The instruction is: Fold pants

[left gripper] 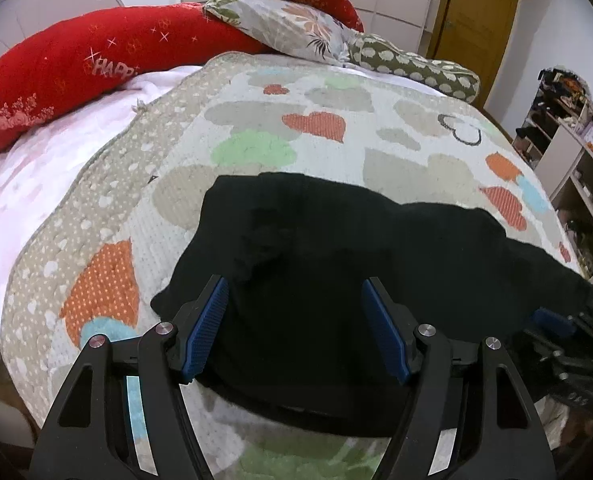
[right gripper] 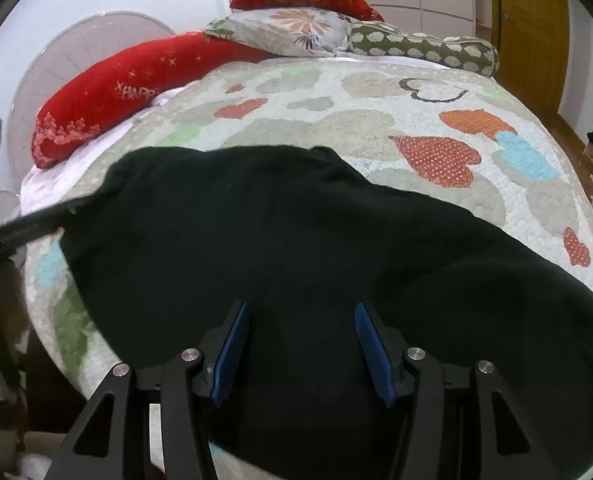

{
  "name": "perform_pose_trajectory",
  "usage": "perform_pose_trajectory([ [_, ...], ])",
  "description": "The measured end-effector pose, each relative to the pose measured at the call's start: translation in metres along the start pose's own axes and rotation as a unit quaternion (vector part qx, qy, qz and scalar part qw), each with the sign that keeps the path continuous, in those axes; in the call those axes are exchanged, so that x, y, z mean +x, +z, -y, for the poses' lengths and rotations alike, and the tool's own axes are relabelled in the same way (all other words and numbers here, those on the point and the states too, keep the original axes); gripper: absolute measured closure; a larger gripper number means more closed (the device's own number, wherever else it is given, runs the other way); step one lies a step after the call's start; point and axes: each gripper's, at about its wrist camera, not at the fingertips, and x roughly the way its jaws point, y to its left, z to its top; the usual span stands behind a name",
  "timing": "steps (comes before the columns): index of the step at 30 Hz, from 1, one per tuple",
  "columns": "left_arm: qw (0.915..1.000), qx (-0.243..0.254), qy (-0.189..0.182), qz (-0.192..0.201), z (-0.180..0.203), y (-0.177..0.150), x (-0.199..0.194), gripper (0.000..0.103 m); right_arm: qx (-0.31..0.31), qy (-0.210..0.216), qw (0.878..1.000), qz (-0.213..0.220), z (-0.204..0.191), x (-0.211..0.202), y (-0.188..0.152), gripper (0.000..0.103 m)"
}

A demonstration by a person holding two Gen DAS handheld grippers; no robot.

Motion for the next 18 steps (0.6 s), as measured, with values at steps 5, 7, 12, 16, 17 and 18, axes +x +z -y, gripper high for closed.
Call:
perform_pose_trajectory([
  [5,0.9999,0.005,-0.013,0.006,0.009,0.003,-0.008,0.033,0.018,-0.01,1.0,0.018,0.013,-0.022,-0.005,0.049],
  [7,0.9995,0.014,-0.027,0.01,0.018,0.003,-0.012,0.033,0.029,-0.017,0.999,0.022,0.022,-0.031,-0.01,0.048],
  [12,0.9958,0.045,-0.079,-0.004,0.052,0.005,-0.008,0.033,0.06,-0.046,0.997,0.025,0.054,-0.051,-0.031,0.048],
  [16,0.9912,0.077,-0.106,-0.019,0.084,0.007,0.003,0.033,0.086,-0.065,0.994,0.024,0.081,-0.065,-0.043,0.048],
  [17,0.9896,0.083,-0.114,-0.025,0.093,0.008,0.007,0.033,0.091,-0.075,0.993,0.024,0.088,-0.068,-0.046,0.048],
  [18,0.9881,0.089,-0.122,-0.031,0.101,0.008,0.01,0.033,0.096,-0.082,0.992,0.023,0.093,-0.069,-0.047,0.048],
])
